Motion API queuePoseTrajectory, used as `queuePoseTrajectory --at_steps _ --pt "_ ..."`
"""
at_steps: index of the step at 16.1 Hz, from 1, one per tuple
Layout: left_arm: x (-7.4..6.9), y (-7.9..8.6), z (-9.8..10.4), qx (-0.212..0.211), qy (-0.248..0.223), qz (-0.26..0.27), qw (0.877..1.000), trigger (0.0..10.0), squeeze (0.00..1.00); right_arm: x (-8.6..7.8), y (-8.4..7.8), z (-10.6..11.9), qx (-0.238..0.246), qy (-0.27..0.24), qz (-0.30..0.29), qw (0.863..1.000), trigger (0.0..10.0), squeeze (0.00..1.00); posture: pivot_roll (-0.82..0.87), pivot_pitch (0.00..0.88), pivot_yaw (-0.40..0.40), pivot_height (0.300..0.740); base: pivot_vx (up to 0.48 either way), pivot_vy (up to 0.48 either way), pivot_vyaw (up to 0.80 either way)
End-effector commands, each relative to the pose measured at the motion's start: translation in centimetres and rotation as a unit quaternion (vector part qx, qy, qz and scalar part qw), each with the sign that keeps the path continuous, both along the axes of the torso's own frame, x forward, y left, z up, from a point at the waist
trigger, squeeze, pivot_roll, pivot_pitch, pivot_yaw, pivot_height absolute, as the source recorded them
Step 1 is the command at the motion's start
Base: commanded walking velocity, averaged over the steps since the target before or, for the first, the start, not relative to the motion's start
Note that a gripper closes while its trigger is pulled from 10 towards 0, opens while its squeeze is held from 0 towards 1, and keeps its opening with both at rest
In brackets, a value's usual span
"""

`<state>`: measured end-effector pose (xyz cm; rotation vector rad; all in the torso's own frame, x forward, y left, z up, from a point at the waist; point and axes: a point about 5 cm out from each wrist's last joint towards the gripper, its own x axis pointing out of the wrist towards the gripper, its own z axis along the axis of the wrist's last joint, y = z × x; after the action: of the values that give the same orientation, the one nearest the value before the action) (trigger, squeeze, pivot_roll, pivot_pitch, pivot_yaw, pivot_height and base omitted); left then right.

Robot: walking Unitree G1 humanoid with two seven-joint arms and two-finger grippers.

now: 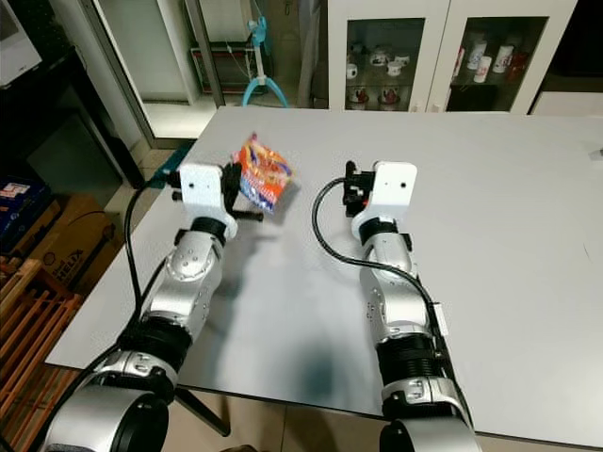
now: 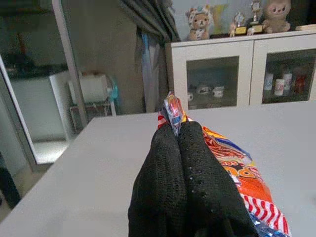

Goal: Picking trash to rubbish bin

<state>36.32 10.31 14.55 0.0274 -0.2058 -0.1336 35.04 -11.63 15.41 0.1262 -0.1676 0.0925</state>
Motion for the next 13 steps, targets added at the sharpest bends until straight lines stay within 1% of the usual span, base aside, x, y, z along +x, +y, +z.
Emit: queuePoseTrajectory --at_steps 1,3,7,10,13 --pt "0.1 -0.1 0.4 0.005 -0.008 0.003 1.000 10.0 0.00 0.0 0.2 0.1 0.005 -0.003 0.000 1.000 10.0 0.00 -0.02 0.000 0.108 0.740 0.000 0.000 0.00" --pt "0.0 -0.4 0.5 0.005 -0.012 0.001 1.000 10.0 0.00 0.0 0.1 0.3 0.011 -0.009 -0.003 1.000 10.0 0.00 -0.02 0.000 0.109 0.740 0.000 0.000 0.00" --pt "-0.1 -0.5 1.5 0.007 -0.038 0.003 0.999 10.0 0.00 0.0 -0.1 0.8 0.021 -0.025 -0.008 0.999 10.0 0.00 -0.02 0.000 0.107 0.740 0.000 0.000 0.00" --pt "-0.2 -0.6 1.8 -0.003 -0.046 0.003 0.999 10.0 0.00 0.0 -0.3 1.0 0.022 -0.029 -0.012 0.999 10.0 0.00 -0.02 0.000 0.100 0.740 0.000 0.000 0.00" --pt "-0.2 -0.6 1.8 -0.005 -0.046 0.003 0.999 10.0 0.00 0.1 -0.3 1.0 0.021 -0.029 -0.012 0.999 10.0 0.00 -0.02 0.000 0.096 0.740 0.000 0.000 0.00"
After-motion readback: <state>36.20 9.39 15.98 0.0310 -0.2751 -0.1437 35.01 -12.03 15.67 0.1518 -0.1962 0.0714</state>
